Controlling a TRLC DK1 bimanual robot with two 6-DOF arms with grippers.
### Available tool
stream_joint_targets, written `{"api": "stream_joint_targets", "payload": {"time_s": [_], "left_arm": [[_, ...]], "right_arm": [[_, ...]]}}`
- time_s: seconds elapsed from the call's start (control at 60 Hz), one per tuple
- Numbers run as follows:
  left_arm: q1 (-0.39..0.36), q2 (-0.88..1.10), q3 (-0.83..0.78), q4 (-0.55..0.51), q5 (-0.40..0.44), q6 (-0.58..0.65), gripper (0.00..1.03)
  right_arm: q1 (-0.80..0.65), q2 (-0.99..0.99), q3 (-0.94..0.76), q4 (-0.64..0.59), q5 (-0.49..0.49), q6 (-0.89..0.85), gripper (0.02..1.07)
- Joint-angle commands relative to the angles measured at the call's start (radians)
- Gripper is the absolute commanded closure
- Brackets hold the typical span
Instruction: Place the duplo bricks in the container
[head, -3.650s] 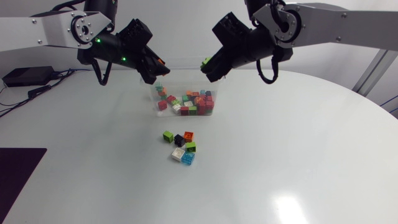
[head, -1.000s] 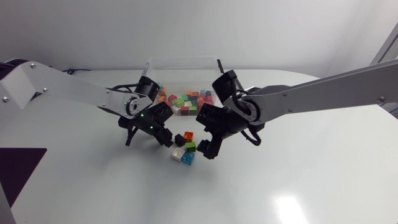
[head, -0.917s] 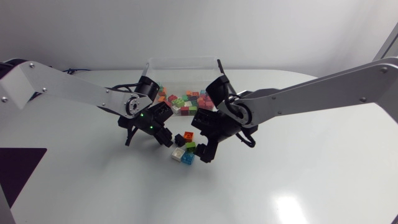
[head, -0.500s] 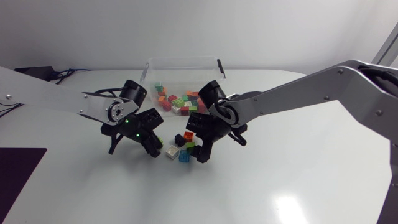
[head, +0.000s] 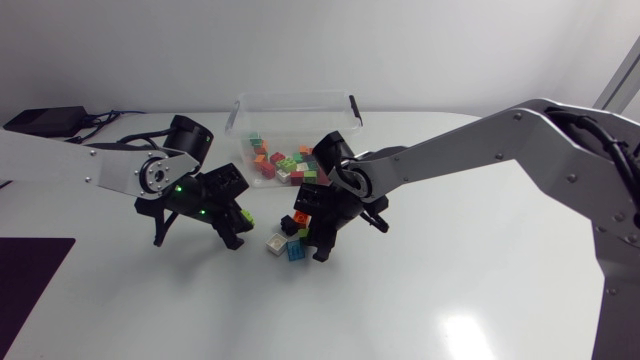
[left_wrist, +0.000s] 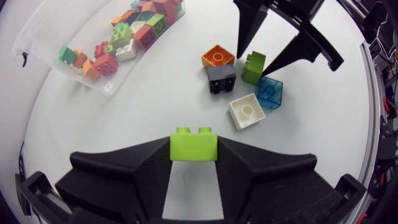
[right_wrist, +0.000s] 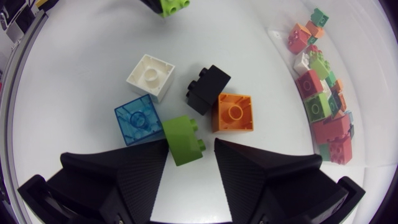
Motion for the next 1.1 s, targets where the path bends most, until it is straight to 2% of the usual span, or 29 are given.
{"api": "stream_joint_targets", "payload": {"time_s": [0.0, 0.283, 0.467, 0.717, 0.883, 1.083], "left_arm": [[0.006, -0.046, -0.003, -0.010, 0.015, 0.017, 0.71], [0.022, -0.084, 0.144, -0.090, 0.045, 0.011, 0.71], [0.042, -0.067, 0.299, -0.090, 0.101, -0.060, 0.71], [0.056, 0.069, 0.523, -0.049, 0.125, -0.181, 0.71], [0.073, 0.192, 0.664, -0.003, 0.125, -0.255, 0.70], [0.078, 0.318, 0.822, 0.000, 0.124, -0.295, 0.69]], "right_arm": [[0.010, 0.019, 0.012, -0.029, -0.007, -0.029, 0.82], [0.018, -0.093, -0.051, -0.074, -0.011, -0.026, 0.84], [-0.002, -0.234, -0.057, -0.137, -0.033, -0.014, 0.84], [-0.085, -0.317, 0.098, -0.223, -0.099, 0.047, 0.84], [-0.132, -0.300, 0.196, -0.215, -0.119, 0.104, 0.84], [-0.177, -0.225, 0.322, -0.167, -0.122, 0.179, 0.84]]}}
